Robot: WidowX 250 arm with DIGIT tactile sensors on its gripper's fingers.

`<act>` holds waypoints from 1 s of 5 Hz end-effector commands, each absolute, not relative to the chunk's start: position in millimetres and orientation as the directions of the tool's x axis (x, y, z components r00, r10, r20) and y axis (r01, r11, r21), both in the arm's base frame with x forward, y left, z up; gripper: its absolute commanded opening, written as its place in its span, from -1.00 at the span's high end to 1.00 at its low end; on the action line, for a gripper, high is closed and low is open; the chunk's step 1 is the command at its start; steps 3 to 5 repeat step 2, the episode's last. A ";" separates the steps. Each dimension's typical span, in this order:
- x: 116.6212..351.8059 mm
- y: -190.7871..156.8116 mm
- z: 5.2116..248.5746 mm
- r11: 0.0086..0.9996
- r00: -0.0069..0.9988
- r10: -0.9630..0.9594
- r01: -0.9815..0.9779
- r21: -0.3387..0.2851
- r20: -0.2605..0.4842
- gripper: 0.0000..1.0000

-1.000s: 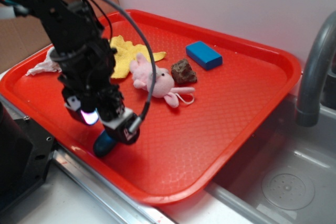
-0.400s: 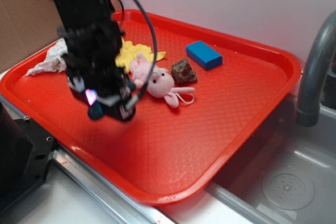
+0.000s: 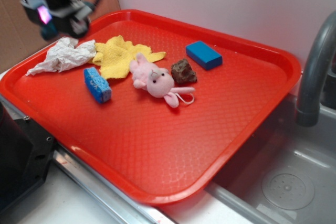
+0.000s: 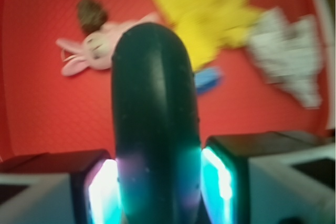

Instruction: Grab the plastic pickle.

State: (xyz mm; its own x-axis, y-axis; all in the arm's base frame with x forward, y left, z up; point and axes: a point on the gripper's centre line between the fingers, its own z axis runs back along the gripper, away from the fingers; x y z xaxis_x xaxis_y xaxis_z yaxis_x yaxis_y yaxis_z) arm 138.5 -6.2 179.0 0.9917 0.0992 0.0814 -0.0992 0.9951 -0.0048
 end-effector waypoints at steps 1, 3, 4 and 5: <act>120.8 11.1 269.0 0.986 0.970 0.161 -0.165 0.007 0.183 1.00; 125.5 10.2 255.3 0.989 0.979 0.147 -0.149 0.009 0.144 1.00; 125.5 10.2 255.3 0.989 0.979 0.147 -0.149 0.009 0.144 1.00; 125.5 10.2 255.3 0.989 0.979 0.147 -0.149 0.009 0.144 1.00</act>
